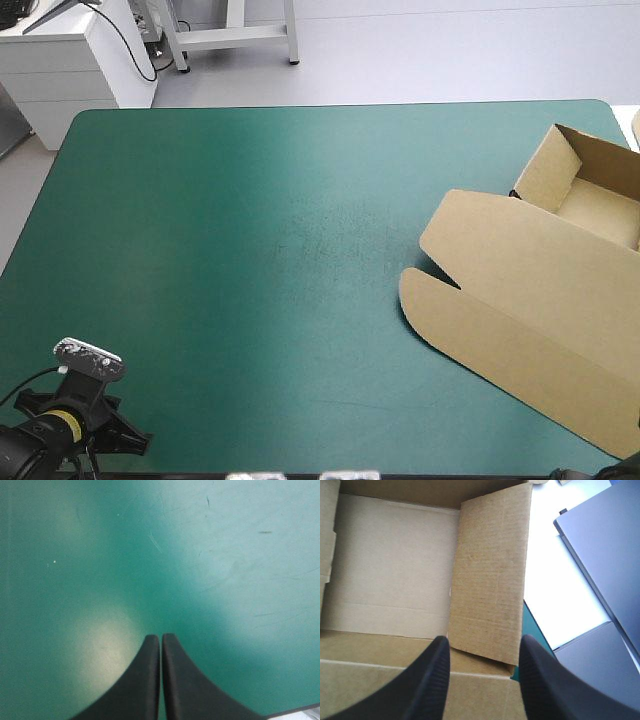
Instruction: Fold the box
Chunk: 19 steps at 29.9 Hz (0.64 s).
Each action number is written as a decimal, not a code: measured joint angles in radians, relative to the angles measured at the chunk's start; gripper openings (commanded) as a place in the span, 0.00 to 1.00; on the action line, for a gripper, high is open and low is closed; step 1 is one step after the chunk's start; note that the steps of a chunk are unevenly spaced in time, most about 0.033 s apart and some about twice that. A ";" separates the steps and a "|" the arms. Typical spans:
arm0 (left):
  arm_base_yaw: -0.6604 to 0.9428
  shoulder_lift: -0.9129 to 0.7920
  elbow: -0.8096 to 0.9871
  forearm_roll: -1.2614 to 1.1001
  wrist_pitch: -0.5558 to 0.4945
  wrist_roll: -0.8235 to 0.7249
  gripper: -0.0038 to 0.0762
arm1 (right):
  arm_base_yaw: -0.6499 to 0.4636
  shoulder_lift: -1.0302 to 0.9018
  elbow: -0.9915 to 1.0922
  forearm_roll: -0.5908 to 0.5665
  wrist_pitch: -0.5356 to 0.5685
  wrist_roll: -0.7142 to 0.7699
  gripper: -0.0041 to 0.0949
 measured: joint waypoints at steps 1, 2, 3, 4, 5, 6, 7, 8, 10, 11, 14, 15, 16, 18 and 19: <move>0.000 0.000 0.003 0.002 0.001 0.000 0.04 | 0.000 -0.017 0.008 0.019 0.000 -0.008 0.14; 0.000 0.000 0.004 0.002 0.001 0.000 0.04 | 0.000 -0.038 0.019 0.046 0.000 -0.022 0.03; 0.000 0.000 0.005 0.003 0.001 0.000 0.04 | 0.000 -0.061 0.035 0.075 0.000 -0.039 0.03; 0.000 0.000 0.005 0.004 0.001 0.000 0.04 | 0.000 -0.082 0.055 0.093 0.000 -0.050 0.04; 0.000 0.000 0.005 0.006 0.001 0.000 0.04 | 0.002 -0.111 0.078 0.124 0.000 -0.060 0.04; 0.000 0.000 0.005 0.008 0.001 0.000 0.04 | 0.006 -0.143 0.098 0.141 0.000 -0.065 0.04; 0.000 0.000 0.005 0.010 0.001 0.000 0.04 | 0.013 -0.177 0.123 0.154 0.001 -0.072 0.04; 0.000 0.000 0.005 0.010 -0.001 0.000 0.04 | 0.022 -0.213 0.151 0.163 0.001 -0.075 0.04; 0.000 -0.001 0.005 0.010 -0.009 0.000 0.04 | 0.042 -0.284 0.204 0.173 0.002 -0.082 0.04; 0.000 -0.004 0.006 0.010 -0.017 0.000 0.04 | 0.056 -0.326 0.235 0.177 0.002 -0.085 0.04; 0.000 -0.033 0.016 -0.011 -0.062 0.000 0.04 | 0.115 -0.452 0.334 0.193 0.002 -0.088 0.03; 0.000 -0.045 0.019 -0.022 -0.072 0.000 0.04 | 0.145 -0.500 0.370 0.200 0.002 -0.091 0.02; 0.000 -0.066 0.021 -0.038 -0.084 0.000 0.04 | 0.177 -0.547 0.406 0.211 0.002 -0.099 0.02; 0.000 -0.104 0.026 -0.052 -0.091 0.001 0.04 | 0.247 -0.642 0.475 0.233 0.002 -0.120 0.02; 0.000 -0.127 0.029 -0.055 -0.093 0.001 0.04 | 0.281 -0.687 0.513 0.245 0.002 -0.130 0.02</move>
